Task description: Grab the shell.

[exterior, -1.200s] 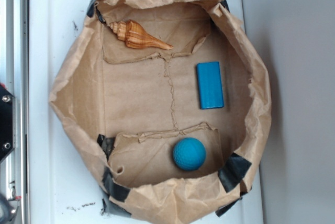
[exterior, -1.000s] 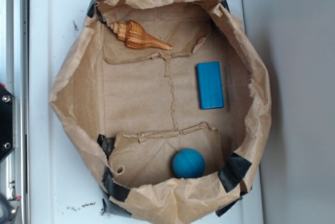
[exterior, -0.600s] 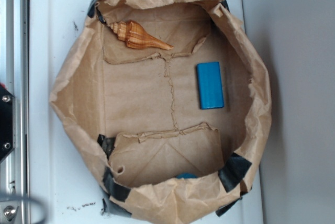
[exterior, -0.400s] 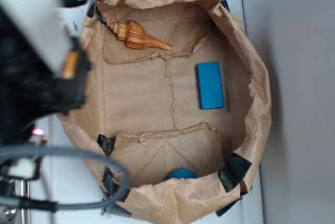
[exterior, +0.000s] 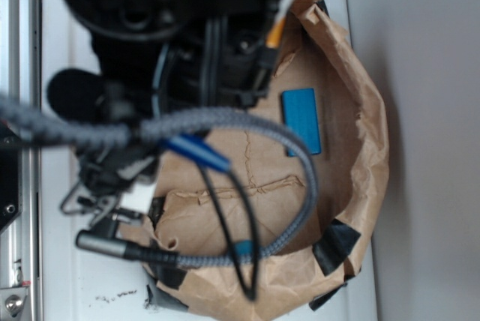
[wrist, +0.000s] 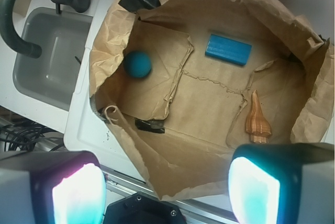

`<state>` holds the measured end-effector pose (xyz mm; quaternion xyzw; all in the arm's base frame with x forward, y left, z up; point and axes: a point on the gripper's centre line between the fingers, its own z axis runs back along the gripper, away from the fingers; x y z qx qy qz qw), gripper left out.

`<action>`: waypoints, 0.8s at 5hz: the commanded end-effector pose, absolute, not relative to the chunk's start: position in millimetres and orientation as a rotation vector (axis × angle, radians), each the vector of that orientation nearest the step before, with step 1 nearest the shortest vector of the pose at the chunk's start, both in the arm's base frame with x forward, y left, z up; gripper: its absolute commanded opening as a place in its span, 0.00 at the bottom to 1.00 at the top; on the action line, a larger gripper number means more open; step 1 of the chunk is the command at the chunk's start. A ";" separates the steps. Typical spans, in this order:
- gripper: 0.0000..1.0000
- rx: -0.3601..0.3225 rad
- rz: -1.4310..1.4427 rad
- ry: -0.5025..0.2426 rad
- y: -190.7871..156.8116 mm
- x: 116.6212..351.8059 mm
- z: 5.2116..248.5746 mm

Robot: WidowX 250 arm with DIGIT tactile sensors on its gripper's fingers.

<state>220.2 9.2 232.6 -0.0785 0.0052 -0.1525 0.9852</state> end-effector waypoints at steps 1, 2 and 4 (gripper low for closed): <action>1.00 -0.098 -0.324 -0.059 29.7 255.3 194.5; 1.00 -0.086 -0.339 -0.040 44.1 262.8 151.8; 1.00 -0.093 -0.381 -0.040 72.8 246.2 99.6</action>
